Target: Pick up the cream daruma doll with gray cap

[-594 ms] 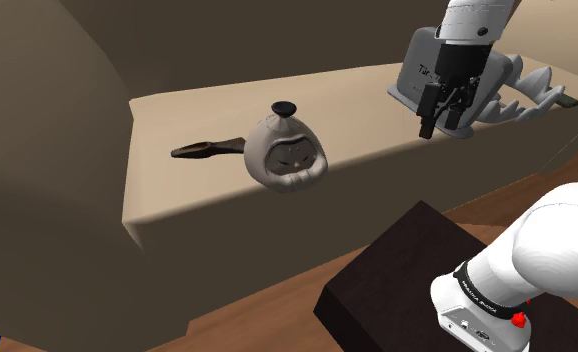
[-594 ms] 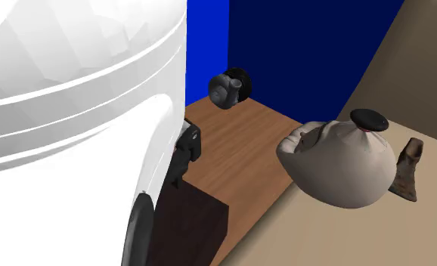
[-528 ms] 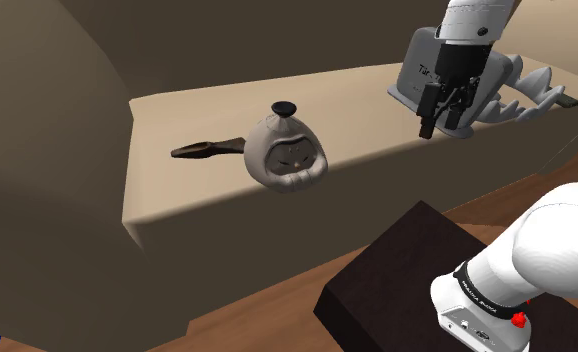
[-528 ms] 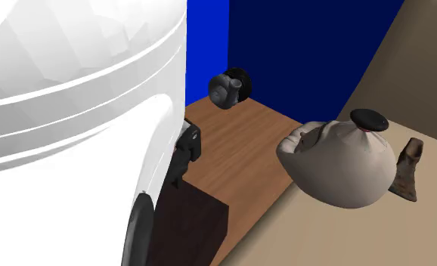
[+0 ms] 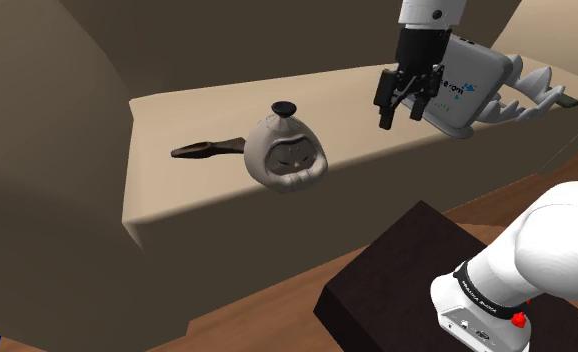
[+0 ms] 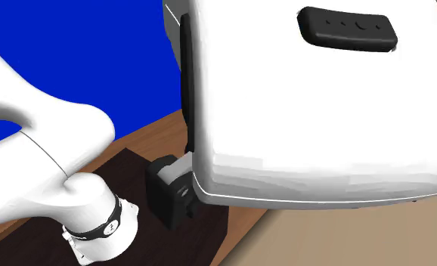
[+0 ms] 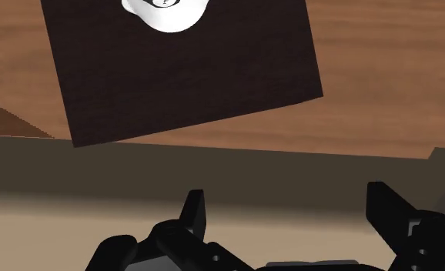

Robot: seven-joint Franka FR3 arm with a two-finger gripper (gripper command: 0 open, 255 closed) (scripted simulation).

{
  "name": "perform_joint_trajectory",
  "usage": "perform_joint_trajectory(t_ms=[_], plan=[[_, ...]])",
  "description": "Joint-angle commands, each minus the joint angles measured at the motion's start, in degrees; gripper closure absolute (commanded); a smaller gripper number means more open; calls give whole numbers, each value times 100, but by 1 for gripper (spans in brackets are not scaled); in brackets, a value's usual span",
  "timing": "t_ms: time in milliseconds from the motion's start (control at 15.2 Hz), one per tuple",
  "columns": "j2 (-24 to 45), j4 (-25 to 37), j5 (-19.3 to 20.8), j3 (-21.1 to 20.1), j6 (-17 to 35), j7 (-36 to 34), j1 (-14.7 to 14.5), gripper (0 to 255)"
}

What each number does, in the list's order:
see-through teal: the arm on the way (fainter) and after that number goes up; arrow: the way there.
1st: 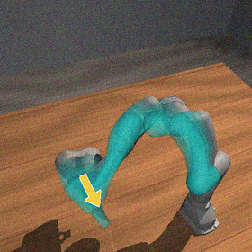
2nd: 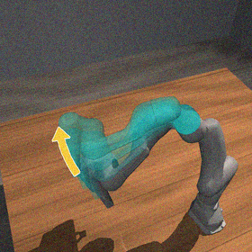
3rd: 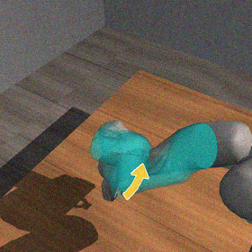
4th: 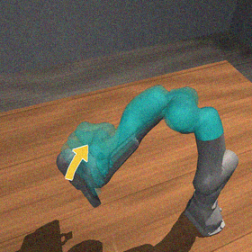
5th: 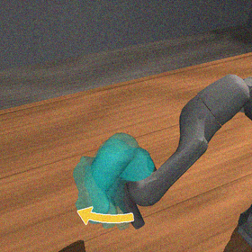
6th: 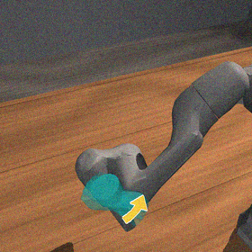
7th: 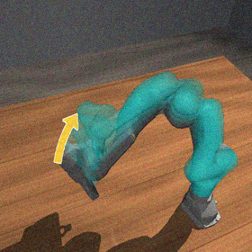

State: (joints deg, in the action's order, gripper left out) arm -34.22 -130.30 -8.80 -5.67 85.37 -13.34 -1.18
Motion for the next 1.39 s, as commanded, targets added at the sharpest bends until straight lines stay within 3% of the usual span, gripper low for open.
perform_joint_trajectory(t_ms=[0, 528, 1056, 1320], plan=[[294, 314, -102, -224, 86, -288, -61, 0], [1562, 1727, -116, -976, 317, -1345, -210, 0], [3102, 3592, 398, -1634, 233, -2481, -437, 0], [3035, 3208, 374, -1625, 553, -2444, -440, 0]])
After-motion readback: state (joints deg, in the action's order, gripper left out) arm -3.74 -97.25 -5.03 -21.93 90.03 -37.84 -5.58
